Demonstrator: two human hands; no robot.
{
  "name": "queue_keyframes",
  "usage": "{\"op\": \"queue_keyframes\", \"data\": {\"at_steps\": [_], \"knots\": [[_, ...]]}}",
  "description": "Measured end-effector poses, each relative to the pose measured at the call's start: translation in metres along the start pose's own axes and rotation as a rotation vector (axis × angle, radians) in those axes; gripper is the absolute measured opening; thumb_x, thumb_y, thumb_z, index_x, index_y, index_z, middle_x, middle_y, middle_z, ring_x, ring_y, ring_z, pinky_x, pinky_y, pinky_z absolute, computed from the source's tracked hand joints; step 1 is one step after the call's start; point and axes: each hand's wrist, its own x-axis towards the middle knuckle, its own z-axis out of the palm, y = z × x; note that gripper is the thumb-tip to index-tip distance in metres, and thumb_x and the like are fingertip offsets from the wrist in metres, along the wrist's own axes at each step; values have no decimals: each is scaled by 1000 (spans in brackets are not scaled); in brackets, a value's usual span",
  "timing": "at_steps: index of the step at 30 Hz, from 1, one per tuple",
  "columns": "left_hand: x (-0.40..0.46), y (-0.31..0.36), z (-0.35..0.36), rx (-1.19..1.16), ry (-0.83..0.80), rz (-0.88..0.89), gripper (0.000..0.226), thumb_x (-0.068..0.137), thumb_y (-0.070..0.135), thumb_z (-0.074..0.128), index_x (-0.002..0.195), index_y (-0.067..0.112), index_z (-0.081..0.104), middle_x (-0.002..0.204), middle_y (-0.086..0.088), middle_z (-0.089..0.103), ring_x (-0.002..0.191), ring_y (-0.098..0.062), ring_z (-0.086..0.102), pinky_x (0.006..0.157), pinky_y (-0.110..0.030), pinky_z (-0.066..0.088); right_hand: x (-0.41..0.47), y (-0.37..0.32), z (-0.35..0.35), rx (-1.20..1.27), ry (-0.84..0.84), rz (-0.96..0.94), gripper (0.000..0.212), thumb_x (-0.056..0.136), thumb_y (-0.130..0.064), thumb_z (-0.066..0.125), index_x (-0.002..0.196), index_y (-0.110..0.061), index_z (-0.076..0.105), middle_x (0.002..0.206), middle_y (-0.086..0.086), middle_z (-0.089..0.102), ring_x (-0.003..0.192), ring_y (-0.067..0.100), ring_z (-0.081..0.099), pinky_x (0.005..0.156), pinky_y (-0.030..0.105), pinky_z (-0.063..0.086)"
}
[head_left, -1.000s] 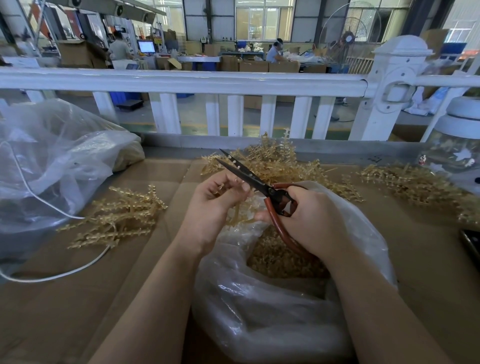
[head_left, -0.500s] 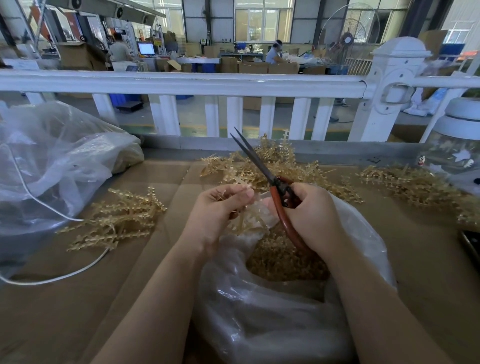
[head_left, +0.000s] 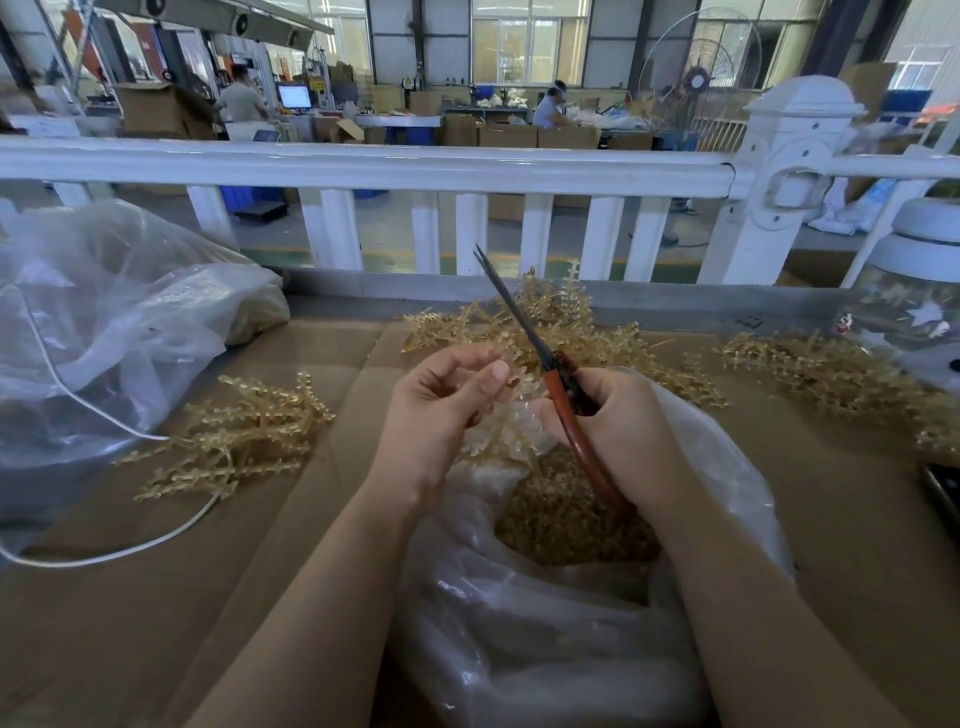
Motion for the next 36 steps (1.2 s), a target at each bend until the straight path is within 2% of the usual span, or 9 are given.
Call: {"op": "queue_keyframes", "data": {"at_steps": [3, 7, 10, 13, 16, 19, 22, 30, 36], "knots": [[0, 1, -1, 6, 11, 76, 25, 72, 24, 76, 95, 18, 71, 60, 3, 66, 59, -4, 61, 61, -14, 48, 0, 2, 2, -45, -12, -18, 14, 86, -20, 79, 75, -20, 70, 64, -9, 70, 52, 3, 62, 50, 19, 49], [1, 0, -3, 19, 7, 128, 8, 76, 18, 74, 79, 13, 69, 70, 5, 67, 63, -2, 58, 63, -14, 47, 0, 4, 2, -47, -8, -17, 13, 85, -25, 80, 78, -19, 71, 66, -10, 71, 53, 2, 63, 50, 17, 47], [2, -1, -4, -9, 20, 98, 5, 84, 9, 71, 80, 10, 70, 71, 7, 70, 62, -1, 60, 62, -14, 47, -1, 5, 2, -147, 31, -38, 32, 76, -57, 76, 87, -28, 70, 76, -16, 71, 66, 2, 66, 57, 22, 53], [3, -2, -6, -7, 60, 97, 14, 88, 6, 68, 76, 14, 71, 66, 7, 67, 59, -2, 57, 61, -15, 47, -4, 6, 0, -361, 54, -105, 58, 62, -86, 60, 94, -38, 57, 79, -19, 64, 71, -2, 61, 57, 16, 43], [2, -1, -7, 15, 59, 133, 16, 89, 3, 65, 77, 11, 69, 61, 9, 64, 57, -2, 54, 60, -14, 45, -6, 6, 0, -488, 59, -187, 61, 63, -88, 60, 93, -39, 43, 81, -22, 53, 71, -5, 52, 55, 13, 35], [3, 0, -8, 21, 58, 132, 15, 90, -1, 61, 84, 10, 71, 60, 9, 63, 57, -1, 53, 59, -13, 44, -5, 7, 0, -571, 84, -247, 69, 61, -93, 50, 94, -32, 48, 83, -22, 52, 75, -7, 49, 56, 14, 36], [5, -1, -10, 83, 62, 133, 20, 92, -2, 60, 83, 11, 72, 60, 9, 63, 58, -1, 53, 59, -12, 44, -5, 6, -1, -628, 118, -249, 66, 66, -90, 52, 94, -30, 49, 81, -21, 54, 72, -5, 49, 54, 15, 37], [7, -1, -13, 114, 32, 140, 15, 92, -2, 59, 88, 5, 71, 65, 3, 62, 61, -2, 54, 63, -12, 44, -7, 3, -2, -587, 127, -272, 78, 58, -102, 28, 91, -35, 50, 74, -26, 51, 69, -9, 50, 51, 12, 36], [6, 1, -14, 96, -27, 142, 18, 92, 2, 59, 79, 9, 69, 65, 7, 65, 63, -2, 56, 64, -12, 46, -12, -3, -5, -615, 98, -269, 67, 61, -91, 44, 91, -32, 55, 75, -25, 51, 72, 1, 57, 58, 13, 44]]}}
